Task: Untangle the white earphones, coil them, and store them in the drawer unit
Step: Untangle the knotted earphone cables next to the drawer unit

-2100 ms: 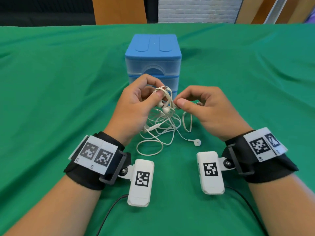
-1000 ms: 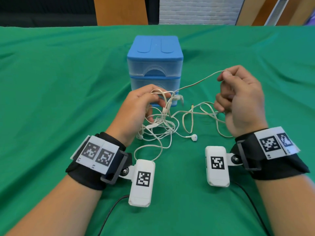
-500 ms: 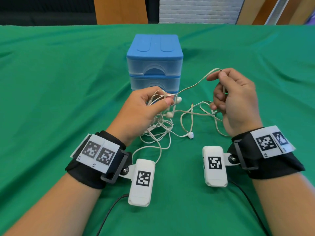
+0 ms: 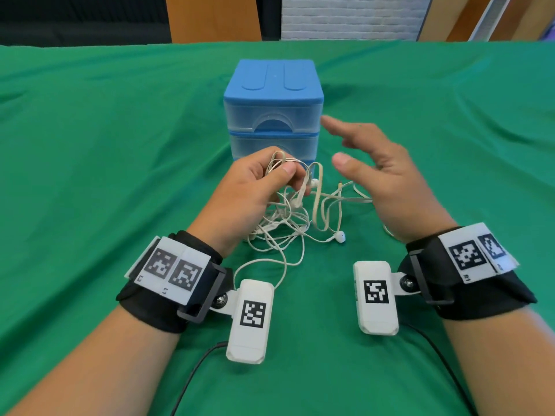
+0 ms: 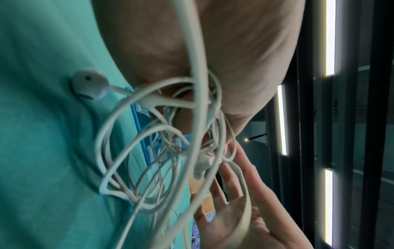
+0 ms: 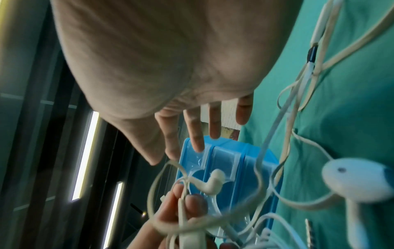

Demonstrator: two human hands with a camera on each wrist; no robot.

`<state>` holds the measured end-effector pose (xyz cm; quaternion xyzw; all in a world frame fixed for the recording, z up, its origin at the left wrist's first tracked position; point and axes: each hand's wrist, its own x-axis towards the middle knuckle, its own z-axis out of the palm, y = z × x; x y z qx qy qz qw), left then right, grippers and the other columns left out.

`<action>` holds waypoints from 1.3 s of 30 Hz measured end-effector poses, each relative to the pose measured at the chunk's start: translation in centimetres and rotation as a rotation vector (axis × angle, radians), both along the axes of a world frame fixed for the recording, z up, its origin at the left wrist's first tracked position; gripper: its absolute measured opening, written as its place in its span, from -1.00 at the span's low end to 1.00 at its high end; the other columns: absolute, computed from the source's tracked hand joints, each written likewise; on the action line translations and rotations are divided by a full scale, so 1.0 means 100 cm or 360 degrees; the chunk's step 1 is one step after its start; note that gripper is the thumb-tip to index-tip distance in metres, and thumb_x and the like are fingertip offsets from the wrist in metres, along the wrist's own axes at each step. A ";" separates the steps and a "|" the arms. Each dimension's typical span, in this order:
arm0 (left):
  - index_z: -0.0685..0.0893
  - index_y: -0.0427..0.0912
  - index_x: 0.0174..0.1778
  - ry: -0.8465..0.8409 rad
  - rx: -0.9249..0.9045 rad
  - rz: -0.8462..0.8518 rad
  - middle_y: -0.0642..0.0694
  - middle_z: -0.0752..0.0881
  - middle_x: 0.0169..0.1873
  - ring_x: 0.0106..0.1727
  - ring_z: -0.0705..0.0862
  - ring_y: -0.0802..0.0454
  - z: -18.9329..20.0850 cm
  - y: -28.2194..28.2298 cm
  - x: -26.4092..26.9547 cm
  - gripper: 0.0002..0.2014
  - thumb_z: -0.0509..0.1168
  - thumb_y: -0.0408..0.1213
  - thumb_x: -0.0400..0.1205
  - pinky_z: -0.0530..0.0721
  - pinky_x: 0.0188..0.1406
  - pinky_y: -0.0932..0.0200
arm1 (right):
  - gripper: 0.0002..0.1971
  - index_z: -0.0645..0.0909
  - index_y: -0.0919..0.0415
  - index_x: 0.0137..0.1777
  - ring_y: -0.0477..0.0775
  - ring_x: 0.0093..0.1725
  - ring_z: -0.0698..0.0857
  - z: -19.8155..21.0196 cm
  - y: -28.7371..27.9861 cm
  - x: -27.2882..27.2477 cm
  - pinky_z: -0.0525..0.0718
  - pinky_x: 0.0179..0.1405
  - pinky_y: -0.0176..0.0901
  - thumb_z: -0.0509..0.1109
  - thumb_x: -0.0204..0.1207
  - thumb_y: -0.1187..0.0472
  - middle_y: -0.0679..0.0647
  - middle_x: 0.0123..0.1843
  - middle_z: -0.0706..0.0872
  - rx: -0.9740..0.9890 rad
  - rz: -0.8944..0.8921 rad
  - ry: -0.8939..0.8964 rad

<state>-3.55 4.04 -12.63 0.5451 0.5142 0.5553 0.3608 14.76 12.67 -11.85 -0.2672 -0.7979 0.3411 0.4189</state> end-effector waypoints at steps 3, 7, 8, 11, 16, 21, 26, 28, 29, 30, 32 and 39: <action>0.67 -0.31 -0.04 -0.0028 -0.0037 -0.0077 -0.19 0.73 -0.23 -0.41 0.63 0.27 -0.001 0.000 0.001 -0.82 0.19 -0.37 0.79 0.50 -0.44 0.45 | -0.65 0.67 0.21 0.38 0.00 0.17 0.72 -0.004 -0.006 -0.007 0.66 0.28 -0.10 0.37 0.63 0.20 0.15 0.21 0.79 -0.0138 0.0269 -0.0046; 0.70 -0.26 -0.09 -0.0081 -0.0073 -0.0054 -0.12 0.67 -0.32 -0.40 0.60 0.17 -0.002 0.001 -0.001 -0.80 0.21 -0.35 0.78 0.55 -0.42 0.37 | -0.87 0.80 0.25 0.06 0.11 -0.18 0.74 -0.005 -0.005 -0.007 0.72 -0.05 0.10 0.43 0.62 0.34 0.23 -0.13 0.85 -0.0229 0.0250 0.0003; 0.71 -0.23 -0.10 -0.0081 -0.0081 -0.0046 -0.10 0.65 -0.34 -0.40 0.57 0.15 -0.003 0.001 -0.001 -0.80 0.22 -0.32 0.78 0.54 -0.42 0.36 | -0.88 0.80 0.29 0.03 0.07 -0.23 0.72 -0.005 -0.003 -0.006 0.72 -0.09 0.03 0.43 0.61 0.38 0.27 -0.18 0.84 -0.0235 0.0225 0.0002; 0.73 -0.18 -0.10 -0.0029 -0.0082 -0.0039 -0.14 0.61 -0.35 -0.36 0.53 0.07 -0.004 0.002 -0.001 -0.79 0.23 -0.28 0.79 0.50 -0.42 0.31 | -0.91 0.78 0.36 -0.04 0.01 -0.29 0.69 -0.004 -0.004 -0.006 0.71 -0.18 -0.13 0.43 0.60 0.41 0.26 -0.26 0.80 -0.0231 0.0180 0.0011; 0.66 -0.35 -0.07 -0.0001 -0.0077 0.0008 -0.03 0.53 -0.47 -0.45 0.38 0.08 -0.005 0.003 -0.003 -0.78 0.24 -0.27 0.78 0.27 -0.47 0.15 | -0.92 0.68 0.32 -0.06 -0.09 -0.34 0.63 -0.007 0.002 -0.007 0.59 -0.26 -0.27 0.37 0.65 0.36 0.11 -0.33 0.69 -0.0203 -0.0056 0.0102; 0.74 -0.16 -0.01 0.0042 -0.0020 -0.0028 0.03 0.44 -0.48 -0.45 0.34 0.10 -0.003 0.002 0.000 -0.83 0.24 -0.34 0.78 0.30 -0.48 0.27 | -0.90 0.62 0.22 -0.07 -0.04 -0.25 0.68 -0.009 0.003 -0.006 0.62 -0.23 -0.17 0.31 0.69 0.30 0.10 -0.28 0.74 -0.0293 -0.0147 0.0137; 0.75 -0.29 0.14 0.0042 -0.0034 -0.0022 0.17 0.53 -0.59 -0.54 0.32 0.08 -0.001 0.002 -0.001 -0.82 0.30 -0.31 0.74 0.38 -0.59 0.32 | -0.88 0.59 0.23 -0.07 -0.01 -0.28 0.78 -0.008 0.001 -0.008 0.64 -0.28 -0.20 0.29 0.71 0.32 0.11 -0.22 0.79 -0.0441 -0.0069 0.0184; 0.76 -0.26 0.11 0.0050 -0.0033 -0.0028 0.10 0.54 -0.53 -0.49 0.33 -0.03 -0.002 0.002 0.000 -0.84 0.38 -0.28 0.69 0.40 -0.62 0.30 | -0.90 0.56 0.28 -0.03 0.06 -0.38 0.77 -0.007 -0.001 -0.008 0.65 -0.31 -0.19 0.28 0.73 0.31 0.17 -0.23 0.82 -0.0549 -0.0011 0.0247; 0.77 -0.25 0.09 0.0044 -0.0033 -0.0028 0.05 0.57 -0.47 -0.44 0.34 -0.10 -0.002 0.002 0.000 -0.86 0.40 -0.30 0.68 0.42 -0.62 0.30 | -0.90 0.56 0.30 -0.02 0.09 -0.42 0.75 -0.006 -0.001 -0.008 0.65 -0.31 -0.14 0.28 0.73 0.31 0.20 -0.26 0.82 -0.0585 0.0005 0.0266; 0.77 -0.25 0.08 0.0036 -0.0031 -0.0016 0.01 0.60 -0.42 -0.41 0.37 -0.11 -0.003 0.002 0.000 -0.88 0.41 -0.32 0.67 0.46 -0.61 0.30 | -0.90 0.56 0.32 -0.01 0.12 -0.45 0.73 -0.006 -0.001 -0.008 0.65 -0.32 -0.11 0.28 0.73 0.31 0.22 -0.29 0.81 -0.0605 0.0014 0.0277; 0.78 -0.23 0.05 0.0039 -0.0011 0.0029 -0.11 0.64 -0.35 -0.43 0.47 -0.04 -0.006 0.004 -0.002 -0.90 0.39 -0.32 0.69 0.52 -0.51 0.18 | -0.90 0.57 0.33 -0.02 0.13 -0.49 0.69 -0.006 -0.002 -0.008 0.63 -0.37 -0.13 0.30 0.72 0.32 0.22 -0.33 0.79 -0.0608 0.0026 0.0276; 0.77 -0.29 0.09 0.0054 0.0063 0.0156 -0.14 0.72 -0.38 -0.33 0.65 0.16 -0.011 0.007 -0.008 -0.86 0.32 -0.34 0.73 0.53 -0.24 0.33 | -0.91 0.66 0.37 -0.04 -0.01 -0.51 0.55 -0.008 -0.002 -0.007 0.56 -0.46 -0.26 0.34 0.67 0.40 0.12 -0.36 0.74 -0.0590 0.0082 0.0206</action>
